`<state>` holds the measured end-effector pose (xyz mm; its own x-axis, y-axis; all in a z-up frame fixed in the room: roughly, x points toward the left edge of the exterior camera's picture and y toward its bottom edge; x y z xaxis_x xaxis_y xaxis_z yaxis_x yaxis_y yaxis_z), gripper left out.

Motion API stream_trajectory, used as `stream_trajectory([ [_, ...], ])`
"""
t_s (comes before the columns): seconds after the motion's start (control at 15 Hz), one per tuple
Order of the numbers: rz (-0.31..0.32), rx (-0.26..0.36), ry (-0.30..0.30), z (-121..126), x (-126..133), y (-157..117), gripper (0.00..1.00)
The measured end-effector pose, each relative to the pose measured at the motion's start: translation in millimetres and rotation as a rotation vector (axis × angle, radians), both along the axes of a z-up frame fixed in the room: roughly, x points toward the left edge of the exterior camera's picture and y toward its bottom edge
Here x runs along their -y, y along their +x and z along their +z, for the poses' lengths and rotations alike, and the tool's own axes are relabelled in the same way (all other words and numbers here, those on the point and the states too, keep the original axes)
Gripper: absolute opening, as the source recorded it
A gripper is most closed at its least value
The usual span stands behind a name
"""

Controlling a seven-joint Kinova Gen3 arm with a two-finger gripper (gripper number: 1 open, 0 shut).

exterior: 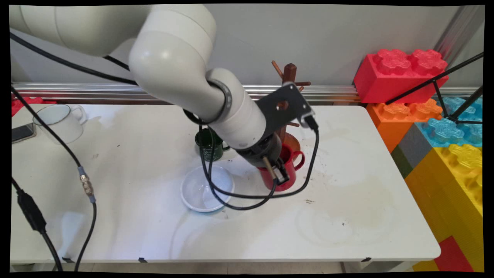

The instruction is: Place the picked object on the table

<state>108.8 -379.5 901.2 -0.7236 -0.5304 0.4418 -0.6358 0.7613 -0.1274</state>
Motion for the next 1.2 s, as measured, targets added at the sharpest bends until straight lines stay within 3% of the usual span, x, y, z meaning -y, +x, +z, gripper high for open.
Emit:
stream_trajectory([
  [0.4, -0.039, 0.095, 0.002, -19, -9, -2, 0.0],
  [1.2, -0.082, 0.175, -0.015, -54, -13, -4, 0.0],
])
